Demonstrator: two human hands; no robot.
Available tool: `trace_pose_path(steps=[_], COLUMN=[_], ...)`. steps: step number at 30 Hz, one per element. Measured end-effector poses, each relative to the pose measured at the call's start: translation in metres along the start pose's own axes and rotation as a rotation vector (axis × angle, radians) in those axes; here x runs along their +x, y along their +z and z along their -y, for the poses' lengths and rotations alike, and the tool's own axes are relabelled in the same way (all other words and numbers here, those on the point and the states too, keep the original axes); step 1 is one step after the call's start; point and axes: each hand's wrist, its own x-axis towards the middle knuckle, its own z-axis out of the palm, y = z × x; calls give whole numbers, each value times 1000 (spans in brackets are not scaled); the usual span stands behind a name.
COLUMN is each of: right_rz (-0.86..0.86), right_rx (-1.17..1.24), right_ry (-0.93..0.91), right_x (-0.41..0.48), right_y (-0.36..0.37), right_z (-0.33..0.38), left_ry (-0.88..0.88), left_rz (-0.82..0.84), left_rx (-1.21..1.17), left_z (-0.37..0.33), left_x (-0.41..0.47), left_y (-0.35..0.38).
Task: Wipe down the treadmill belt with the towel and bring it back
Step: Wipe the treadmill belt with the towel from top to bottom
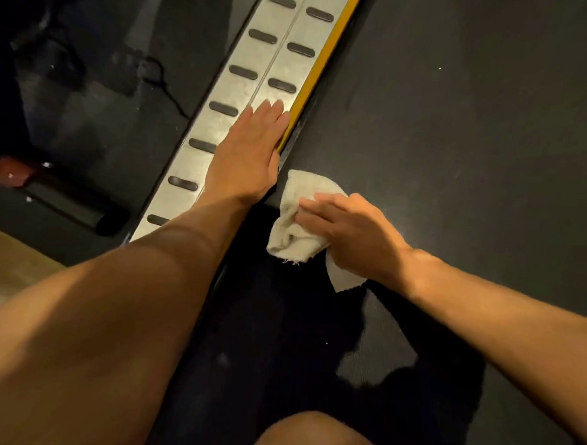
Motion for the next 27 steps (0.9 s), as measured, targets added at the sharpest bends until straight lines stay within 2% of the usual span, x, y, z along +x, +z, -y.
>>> trace_pose_path(steps=[2, 4, 6, 7, 8, 10, 12, 14, 16, 18, 19, 21, 23, 24, 27], right_rz=[-92, -173, -86, -24, 7, 4, -112, -197, -272, -305, -323, -330, -234, -212, -356], right_rx=[58, 73, 59, 74, 99, 144, 131, 64, 42, 98, 119, 153, 176, 207, 100], right_ry=[37, 173, 299, 305, 264, 62, -74, 27, 248, 369, 343, 130, -73, -107, 92], right_x=[7, 19, 27, 28, 24, 10, 1, 6, 13, 18, 16, 6, -8, -11, -9], right_y=[-8, -8, 0, 6, 9, 13, 9, 6, 9, 18, 27, 43, 47, 41, 28], right_z=[-17, -40, -40, -27, -10, 18, 12, -15, -37, -29, -15, 10, 20, 14, -22], left_ry=[-3, 1, -14, -21, -16, 9, 16, 24, 27, 27, 24, 21, 8, 1, -8], left_rz=[-9, -32, -37, -36, -41, -59, -66, -74, -86, -98, -104, -134, -150, -150, -121], left_rx=[1, -2, 11, 23, 37, 43, 24, 14, 9, 10, 15, 15, 1, -9, -18], left_z=[1, 1, 0, 0, 0, 0, 1, 3, 3, 3, 3, 2, -1, -1, 0], left_x=[0, -2, -3, -2, -2, -1, -2, -2, -1, -1, -2, -3, -5, -6, -5], left_y=[0, 0, 1, 2, 2, 3, 5, 6, 7, 9, 10, 10, 10, 10, 11])
